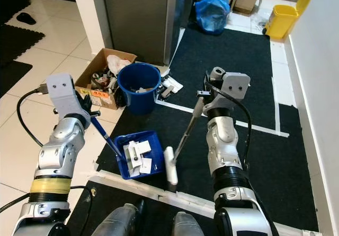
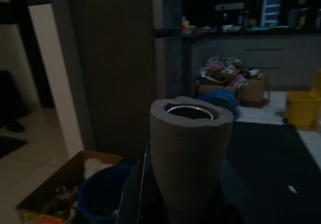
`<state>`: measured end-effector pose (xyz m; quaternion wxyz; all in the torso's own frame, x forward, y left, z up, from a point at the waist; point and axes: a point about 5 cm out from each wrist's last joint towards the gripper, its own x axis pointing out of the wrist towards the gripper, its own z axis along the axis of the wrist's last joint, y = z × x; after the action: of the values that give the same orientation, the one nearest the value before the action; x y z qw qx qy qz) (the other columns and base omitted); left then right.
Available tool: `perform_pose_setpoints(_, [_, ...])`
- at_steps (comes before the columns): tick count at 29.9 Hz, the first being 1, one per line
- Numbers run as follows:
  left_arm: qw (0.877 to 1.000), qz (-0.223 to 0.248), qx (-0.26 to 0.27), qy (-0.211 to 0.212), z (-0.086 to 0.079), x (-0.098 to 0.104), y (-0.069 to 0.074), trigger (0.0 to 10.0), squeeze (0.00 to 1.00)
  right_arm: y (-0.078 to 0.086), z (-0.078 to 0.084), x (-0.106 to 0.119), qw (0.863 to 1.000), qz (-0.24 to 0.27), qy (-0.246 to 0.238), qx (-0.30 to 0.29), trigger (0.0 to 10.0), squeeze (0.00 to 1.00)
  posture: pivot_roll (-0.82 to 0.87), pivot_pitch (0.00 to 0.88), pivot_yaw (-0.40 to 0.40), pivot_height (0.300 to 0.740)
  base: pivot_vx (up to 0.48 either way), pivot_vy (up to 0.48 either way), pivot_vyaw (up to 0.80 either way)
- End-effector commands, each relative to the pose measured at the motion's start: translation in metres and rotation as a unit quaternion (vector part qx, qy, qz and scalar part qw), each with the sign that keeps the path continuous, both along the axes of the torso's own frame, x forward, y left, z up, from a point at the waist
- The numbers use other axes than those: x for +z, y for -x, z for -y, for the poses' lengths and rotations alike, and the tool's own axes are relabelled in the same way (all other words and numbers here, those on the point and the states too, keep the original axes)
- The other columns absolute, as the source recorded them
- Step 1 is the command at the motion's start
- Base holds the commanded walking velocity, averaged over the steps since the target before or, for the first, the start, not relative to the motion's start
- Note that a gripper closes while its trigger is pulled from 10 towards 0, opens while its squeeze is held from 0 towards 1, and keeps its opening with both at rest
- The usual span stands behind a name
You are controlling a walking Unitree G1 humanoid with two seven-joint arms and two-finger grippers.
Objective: Sweep floor
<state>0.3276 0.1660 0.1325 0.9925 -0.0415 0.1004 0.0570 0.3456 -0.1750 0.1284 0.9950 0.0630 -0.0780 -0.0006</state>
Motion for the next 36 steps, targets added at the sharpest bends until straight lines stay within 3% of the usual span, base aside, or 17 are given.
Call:
perform_pose_setpoints(1, [0.998,0.053,-0.012,-0.003,0.001,0.023,-0.004,10.0,0.00,0.001,0.009,0.013,0.999,0.038,0.008,-0.018,10.0,0.00,-0.02,0.089,-0.016,0.740,0.000,0.000,0.00])
perform_pose_setpoints(4, [0.998,0.060,-0.011,-0.002,-0.001,0.026,-0.003,10.0,0.00,0.002,0.013,0.020,0.998,0.055,0.022,-0.024,10.0,0.00,-0.02,0.090,-0.017,0.740,0.000,0.000,0.00])
perform_pose_setpoints(5, [0.998,0.063,-0.012,0.000,-0.002,0.030,-0.002,10.0,0.00,0.002,0.025,0.037,0.995,0.087,0.026,-0.044,10.0,0.00,-0.02,0.090,-0.016,0.740,0.000,0.000,0.00])
perform_pose_setpoints(9, [0.997,0.070,-0.014,-0.002,-0.002,0.034,-0.002,10.0,0.00,0.002,0.036,0.052,0.990,0.117,0.035,-0.065,10.0,0.00,-0.02,0.090,-0.015,0.740,0.000,0.000,0.00])
perform_pose_setpoints(12, [0.994,0.102,-0.024,-0.023,0.003,0.047,-0.003,10.0,0.00,0.003,0.046,0.063,0.986,0.136,0.040,-0.089,10.0,0.00,-0.02,0.090,-0.015,0.740,0.000,0.000,0.00])
perform_pose_setpoints(19, [0.985,0.165,-0.047,-0.034,0.011,0.079,-0.004,10.0,0.00,0.006,0.050,0.062,0.983,0.138,0.056,-0.110,10.0,0.00,-0.02,0.092,-0.014,0.740,0.112,0.000,0.00])
perform_pose_setpoints(36, [0.969,0.237,-0.075,-0.019,0.021,0.132,-0.005,10.0,0.00,0.007,0.049,0.050,0.983,0.118,0.061,-0.125,10.0,0.00,-0.02,0.096,-0.005,0.740,0.438,0.000,0.00])
